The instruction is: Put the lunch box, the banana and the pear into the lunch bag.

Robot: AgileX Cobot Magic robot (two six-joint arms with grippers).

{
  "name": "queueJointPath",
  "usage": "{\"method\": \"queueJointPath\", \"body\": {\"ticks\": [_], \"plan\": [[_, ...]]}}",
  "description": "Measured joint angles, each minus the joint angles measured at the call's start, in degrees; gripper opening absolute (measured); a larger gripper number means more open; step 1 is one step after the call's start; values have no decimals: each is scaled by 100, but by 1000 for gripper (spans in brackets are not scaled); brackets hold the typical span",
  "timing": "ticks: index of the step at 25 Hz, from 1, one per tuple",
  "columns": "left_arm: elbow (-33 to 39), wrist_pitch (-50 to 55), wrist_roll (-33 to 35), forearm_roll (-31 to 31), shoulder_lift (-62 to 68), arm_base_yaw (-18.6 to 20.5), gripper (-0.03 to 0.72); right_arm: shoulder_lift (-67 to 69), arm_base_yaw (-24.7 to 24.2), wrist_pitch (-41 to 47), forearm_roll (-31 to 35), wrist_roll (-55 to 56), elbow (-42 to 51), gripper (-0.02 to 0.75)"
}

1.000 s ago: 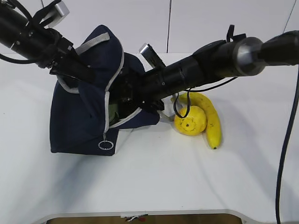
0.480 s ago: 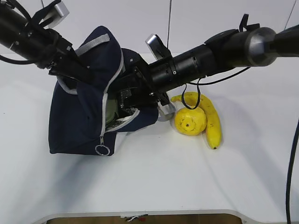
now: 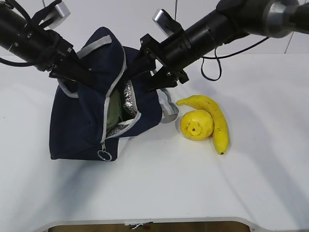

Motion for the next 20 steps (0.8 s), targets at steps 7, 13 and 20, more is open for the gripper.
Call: {"method": "queueJointPath", "body": {"ticks": [7, 13, 20], "plan": [[0, 0, 0, 4, 0, 43, 18, -107, 0, 128, -1598, 966, -850, 518], [0, 0, 0, 13, 0, 43, 18, -477, 0, 175, -3273, 1577, -963, 518], [0, 43, 0, 17, 0, 43, 18, -807, 0, 226, -5300, 2020, -965, 518]]}}
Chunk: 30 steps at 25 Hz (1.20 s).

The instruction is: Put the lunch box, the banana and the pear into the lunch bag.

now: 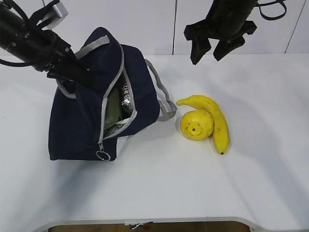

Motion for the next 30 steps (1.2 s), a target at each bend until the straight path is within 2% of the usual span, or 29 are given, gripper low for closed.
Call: {"method": "queueJointPath", "body": {"ticks": [8, 30], "plan": [[0, 78, -4, 0, 0, 12, 18, 333, 0, 23, -882, 342, 0, 518], [0, 95, -109, 9, 0, 12, 18, 1240, 0, 13, -876, 413, 0, 502]]}}
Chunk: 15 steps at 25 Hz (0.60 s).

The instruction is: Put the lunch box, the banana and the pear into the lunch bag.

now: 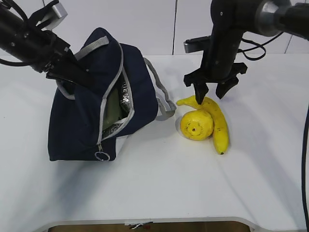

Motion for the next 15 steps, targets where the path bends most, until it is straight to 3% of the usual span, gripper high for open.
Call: {"method": "queueJointPath", "body": {"ticks": [10, 12, 15], "plan": [[0, 0, 0, 0, 0, 0, 18, 312, 0, -34, 52, 0, 0, 492], [0, 0, 0, 0, 0, 0, 18, 312, 0, -34, 52, 0, 0, 454], [0, 0, 0, 0, 0, 0, 18, 312, 0, -34, 52, 0, 0, 333]]}}
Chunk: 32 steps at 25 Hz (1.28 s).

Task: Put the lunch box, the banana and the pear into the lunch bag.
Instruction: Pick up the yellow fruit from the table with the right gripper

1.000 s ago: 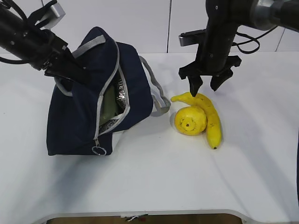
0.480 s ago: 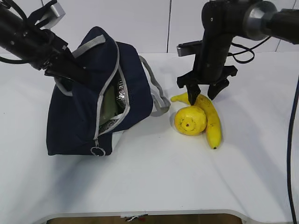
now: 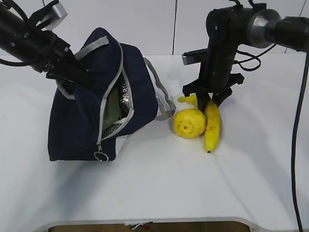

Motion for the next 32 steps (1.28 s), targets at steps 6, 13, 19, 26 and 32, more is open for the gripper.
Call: {"method": "queueJointPath", "body": {"ticks": [6, 13, 19, 26, 32], "plan": [[0, 0, 0, 0, 0, 0, 18, -12, 0, -31, -61, 2, 0, 280], [0, -59, 0, -13, 0, 0, 18, -543, 0, -31, -199, 2, 0, 279], [0, -76, 0, -493, 0, 0, 18, -1158, 0, -31, 358, 2, 0, 279], [0, 84, 0, -1275, 0, 0, 18, -1557, 0, 1, 2285, -400, 0, 279], [0, 105, 0, -1810, 0, 0, 18, -1440, 10, 1, 3618, -1234, 0, 279]]}}
